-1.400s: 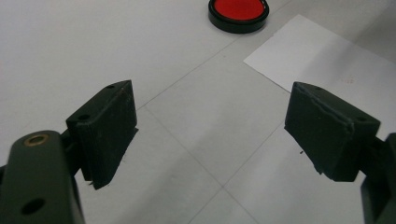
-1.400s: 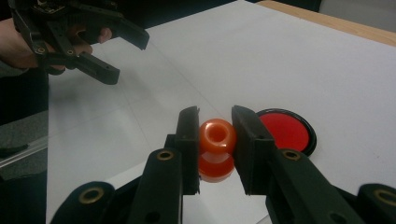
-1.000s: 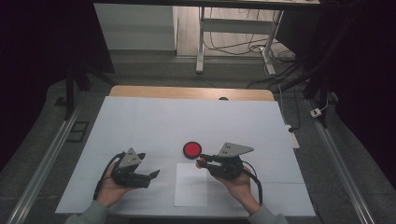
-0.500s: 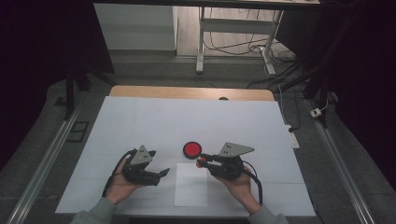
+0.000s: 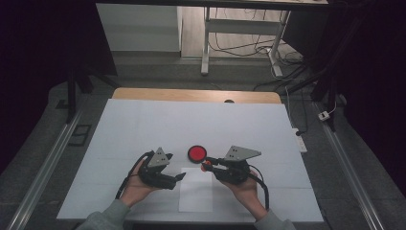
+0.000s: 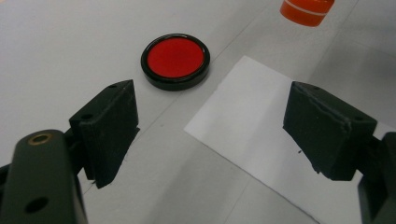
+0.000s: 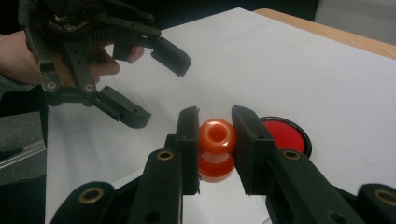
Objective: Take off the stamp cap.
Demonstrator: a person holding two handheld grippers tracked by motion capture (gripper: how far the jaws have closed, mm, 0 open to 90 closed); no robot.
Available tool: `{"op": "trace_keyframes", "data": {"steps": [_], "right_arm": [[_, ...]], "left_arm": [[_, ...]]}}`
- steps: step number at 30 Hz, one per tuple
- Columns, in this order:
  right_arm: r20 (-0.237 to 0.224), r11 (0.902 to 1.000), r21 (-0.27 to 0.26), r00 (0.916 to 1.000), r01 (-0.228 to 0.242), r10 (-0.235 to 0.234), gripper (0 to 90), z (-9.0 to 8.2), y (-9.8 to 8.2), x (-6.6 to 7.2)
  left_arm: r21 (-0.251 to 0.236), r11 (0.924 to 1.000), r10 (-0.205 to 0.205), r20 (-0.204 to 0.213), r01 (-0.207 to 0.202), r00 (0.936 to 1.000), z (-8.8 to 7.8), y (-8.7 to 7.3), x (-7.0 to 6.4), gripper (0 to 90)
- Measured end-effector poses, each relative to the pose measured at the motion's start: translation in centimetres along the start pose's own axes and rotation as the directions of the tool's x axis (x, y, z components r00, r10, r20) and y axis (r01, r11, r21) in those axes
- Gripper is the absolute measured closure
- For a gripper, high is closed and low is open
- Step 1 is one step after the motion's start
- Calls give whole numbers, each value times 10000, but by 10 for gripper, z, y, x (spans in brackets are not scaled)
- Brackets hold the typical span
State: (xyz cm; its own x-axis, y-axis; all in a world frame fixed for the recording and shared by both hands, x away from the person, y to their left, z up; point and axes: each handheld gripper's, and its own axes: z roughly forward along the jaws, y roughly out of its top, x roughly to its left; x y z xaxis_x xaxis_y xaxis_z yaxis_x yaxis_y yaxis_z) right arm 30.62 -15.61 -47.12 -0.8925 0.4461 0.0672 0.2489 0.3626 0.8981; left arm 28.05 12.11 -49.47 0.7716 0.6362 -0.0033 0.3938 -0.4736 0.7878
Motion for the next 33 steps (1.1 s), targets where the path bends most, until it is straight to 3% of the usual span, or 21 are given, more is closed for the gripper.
{"op": "trace_keyframes", "data": {"steps": [33], "right_arm": [[-83,10000,26,10000,-13,13,721,2,0,1]], "left_arm": [[-16,9992,391,535,-391,9978,25,22,-17,184]]}}
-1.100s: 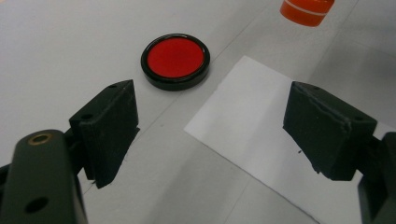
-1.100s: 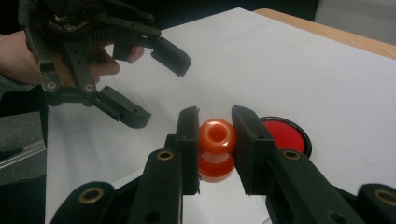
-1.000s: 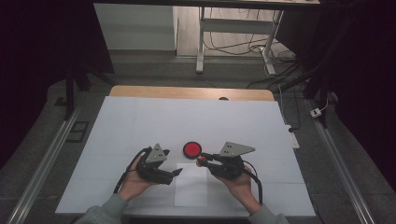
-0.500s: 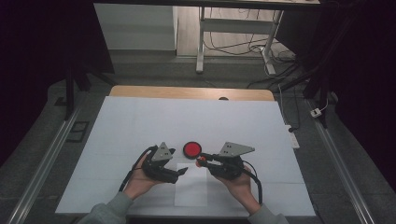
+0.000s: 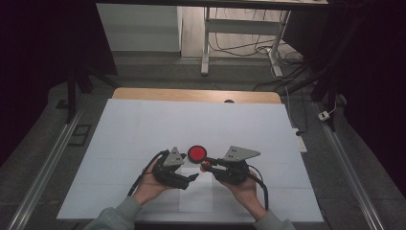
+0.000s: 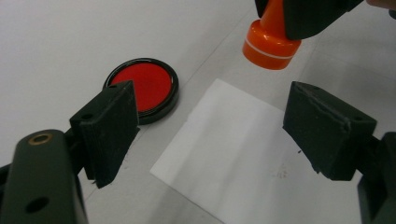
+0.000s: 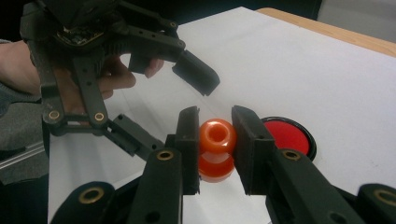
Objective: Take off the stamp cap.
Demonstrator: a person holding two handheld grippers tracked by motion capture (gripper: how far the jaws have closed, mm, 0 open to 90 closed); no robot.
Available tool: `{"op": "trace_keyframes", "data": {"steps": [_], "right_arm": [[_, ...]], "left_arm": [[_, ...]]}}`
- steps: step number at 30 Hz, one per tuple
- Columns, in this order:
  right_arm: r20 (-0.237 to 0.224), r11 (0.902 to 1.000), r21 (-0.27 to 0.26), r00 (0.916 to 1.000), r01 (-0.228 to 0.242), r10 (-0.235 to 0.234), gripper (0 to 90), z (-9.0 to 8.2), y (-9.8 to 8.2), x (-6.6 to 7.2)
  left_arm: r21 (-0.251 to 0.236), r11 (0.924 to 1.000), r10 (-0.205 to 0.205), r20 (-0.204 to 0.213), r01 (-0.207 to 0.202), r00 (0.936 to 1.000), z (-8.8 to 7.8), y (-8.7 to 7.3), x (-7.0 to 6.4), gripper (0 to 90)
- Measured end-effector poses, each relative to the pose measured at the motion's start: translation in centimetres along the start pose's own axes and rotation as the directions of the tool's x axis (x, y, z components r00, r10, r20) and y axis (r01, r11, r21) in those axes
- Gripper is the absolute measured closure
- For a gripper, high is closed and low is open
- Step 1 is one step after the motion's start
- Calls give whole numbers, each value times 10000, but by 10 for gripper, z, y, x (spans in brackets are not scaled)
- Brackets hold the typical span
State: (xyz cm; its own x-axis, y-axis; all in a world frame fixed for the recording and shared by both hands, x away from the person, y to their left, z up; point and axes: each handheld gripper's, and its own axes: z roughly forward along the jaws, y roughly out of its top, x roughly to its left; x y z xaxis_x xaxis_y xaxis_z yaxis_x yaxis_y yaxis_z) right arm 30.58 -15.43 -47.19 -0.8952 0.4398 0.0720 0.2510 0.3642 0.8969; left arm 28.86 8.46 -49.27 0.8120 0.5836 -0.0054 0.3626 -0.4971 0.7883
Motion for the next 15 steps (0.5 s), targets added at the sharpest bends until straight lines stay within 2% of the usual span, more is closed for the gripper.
{"op": "trace_keyframes", "data": {"steps": [15], "right_arm": [[0,10000,2,10000,-26,26,721,0,0,0]], "left_arm": [[29,9999,155,257,-156,9995,11,8,-8,196]]}}
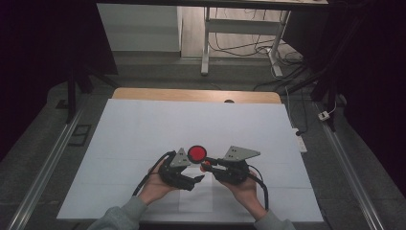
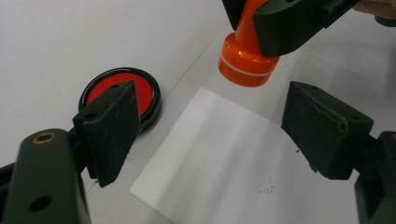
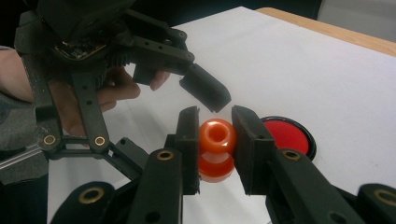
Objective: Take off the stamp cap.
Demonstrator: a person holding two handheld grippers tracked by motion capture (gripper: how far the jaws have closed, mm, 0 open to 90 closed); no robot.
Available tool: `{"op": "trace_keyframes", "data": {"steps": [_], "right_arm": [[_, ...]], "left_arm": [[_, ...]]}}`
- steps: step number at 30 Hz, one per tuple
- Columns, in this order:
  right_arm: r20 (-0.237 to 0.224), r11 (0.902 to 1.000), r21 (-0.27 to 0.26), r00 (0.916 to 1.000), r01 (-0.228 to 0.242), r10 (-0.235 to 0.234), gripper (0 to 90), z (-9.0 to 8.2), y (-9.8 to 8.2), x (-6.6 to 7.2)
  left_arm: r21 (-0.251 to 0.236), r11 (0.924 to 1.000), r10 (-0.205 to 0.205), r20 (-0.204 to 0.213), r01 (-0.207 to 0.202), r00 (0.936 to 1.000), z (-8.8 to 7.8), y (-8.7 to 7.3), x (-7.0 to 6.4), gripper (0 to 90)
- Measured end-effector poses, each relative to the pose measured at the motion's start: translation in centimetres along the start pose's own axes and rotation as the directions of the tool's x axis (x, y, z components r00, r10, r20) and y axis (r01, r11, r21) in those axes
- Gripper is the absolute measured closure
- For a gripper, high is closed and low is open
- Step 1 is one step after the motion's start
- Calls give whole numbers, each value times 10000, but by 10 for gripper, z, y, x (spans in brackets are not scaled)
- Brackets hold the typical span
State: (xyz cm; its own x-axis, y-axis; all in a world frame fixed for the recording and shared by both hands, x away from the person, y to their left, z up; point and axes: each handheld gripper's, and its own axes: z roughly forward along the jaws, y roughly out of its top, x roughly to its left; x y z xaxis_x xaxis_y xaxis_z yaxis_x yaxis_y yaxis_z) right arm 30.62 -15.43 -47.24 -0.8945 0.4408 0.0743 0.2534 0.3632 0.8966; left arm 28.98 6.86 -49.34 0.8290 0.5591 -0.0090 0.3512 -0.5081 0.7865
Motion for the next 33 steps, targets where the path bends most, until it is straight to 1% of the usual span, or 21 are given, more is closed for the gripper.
{"op": "trace_keyframes", "data": {"steps": [6,15,33], "right_arm": [[7,10000,32,10000,3,-3,721,0,0,0],[-4,10000,55,10000,20,-20,721,1,-1,0],[7,10000,82,10000,-9,9,721,2,-2,-1]], "left_arm": [[-8,10000,59,-32,-59,10000,4,1,-2,211],[-81,9998,168,-75,-169,9998,8,3,-5,267],[-126,9988,468,35,-467,9989,13,5,-9,413]]}}
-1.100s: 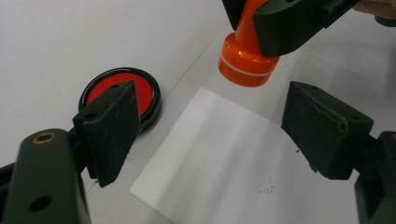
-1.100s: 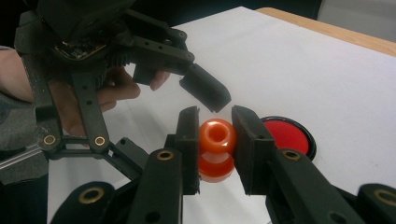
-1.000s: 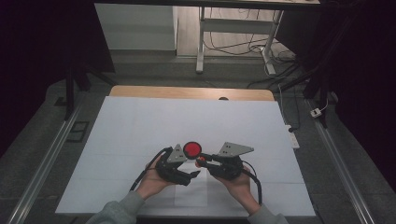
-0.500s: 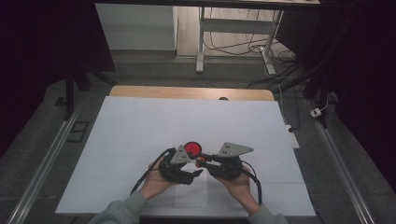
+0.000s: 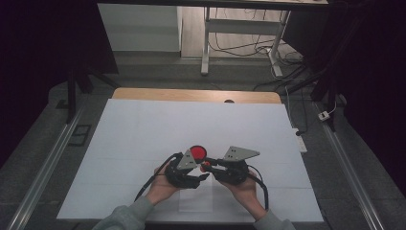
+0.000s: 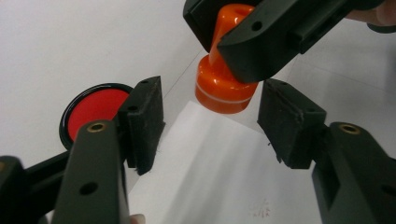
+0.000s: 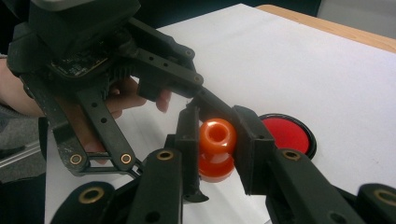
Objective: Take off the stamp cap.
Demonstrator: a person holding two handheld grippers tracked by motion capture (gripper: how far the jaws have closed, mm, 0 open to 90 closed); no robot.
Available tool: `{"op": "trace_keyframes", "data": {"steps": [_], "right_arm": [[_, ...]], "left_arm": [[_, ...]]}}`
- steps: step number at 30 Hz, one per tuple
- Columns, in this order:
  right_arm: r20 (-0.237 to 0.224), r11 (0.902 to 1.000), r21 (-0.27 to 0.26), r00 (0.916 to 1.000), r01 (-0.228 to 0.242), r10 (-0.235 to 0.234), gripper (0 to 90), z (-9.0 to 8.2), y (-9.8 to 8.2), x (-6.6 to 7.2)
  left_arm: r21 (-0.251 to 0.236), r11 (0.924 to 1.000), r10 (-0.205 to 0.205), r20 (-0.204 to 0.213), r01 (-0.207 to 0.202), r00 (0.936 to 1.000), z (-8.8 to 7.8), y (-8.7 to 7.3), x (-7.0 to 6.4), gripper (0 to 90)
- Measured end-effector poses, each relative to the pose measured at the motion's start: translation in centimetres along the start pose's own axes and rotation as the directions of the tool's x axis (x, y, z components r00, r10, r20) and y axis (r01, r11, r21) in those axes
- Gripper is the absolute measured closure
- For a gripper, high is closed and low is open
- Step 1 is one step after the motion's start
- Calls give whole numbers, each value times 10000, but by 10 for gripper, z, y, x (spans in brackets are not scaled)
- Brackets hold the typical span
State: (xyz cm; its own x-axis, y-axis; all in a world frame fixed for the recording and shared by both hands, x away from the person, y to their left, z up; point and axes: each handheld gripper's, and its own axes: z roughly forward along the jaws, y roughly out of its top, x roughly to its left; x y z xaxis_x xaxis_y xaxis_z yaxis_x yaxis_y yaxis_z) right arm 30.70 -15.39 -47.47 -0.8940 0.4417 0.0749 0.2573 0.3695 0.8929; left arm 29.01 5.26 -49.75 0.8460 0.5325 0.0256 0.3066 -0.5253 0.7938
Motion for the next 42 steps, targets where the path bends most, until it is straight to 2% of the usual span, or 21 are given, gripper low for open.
{"op": "trace_keyframes", "data": {"steps": [11,26,30,42], "right_arm": [[7,10000,-44,10000,-5,5,721,0,0,0],[-34,10000,-24,10000,-35,35,721,0,-1,-1],[-69,9998,-78,9998,-187,187,721,0,-1,-2],[-60,9991,-133,9992,-403,402,722,0,-3,-4]], "left_arm": [[-19,9998,181,-25,-181,9998,1,1,-1,521],[-21,9994,336,-73,-336,9994,4,1,-3,598],[-51,9990,440,-87,-440,9990,4,2,-4,624],[-45,9988,495,-98,-495,9987,6,2,-3,638]]}}
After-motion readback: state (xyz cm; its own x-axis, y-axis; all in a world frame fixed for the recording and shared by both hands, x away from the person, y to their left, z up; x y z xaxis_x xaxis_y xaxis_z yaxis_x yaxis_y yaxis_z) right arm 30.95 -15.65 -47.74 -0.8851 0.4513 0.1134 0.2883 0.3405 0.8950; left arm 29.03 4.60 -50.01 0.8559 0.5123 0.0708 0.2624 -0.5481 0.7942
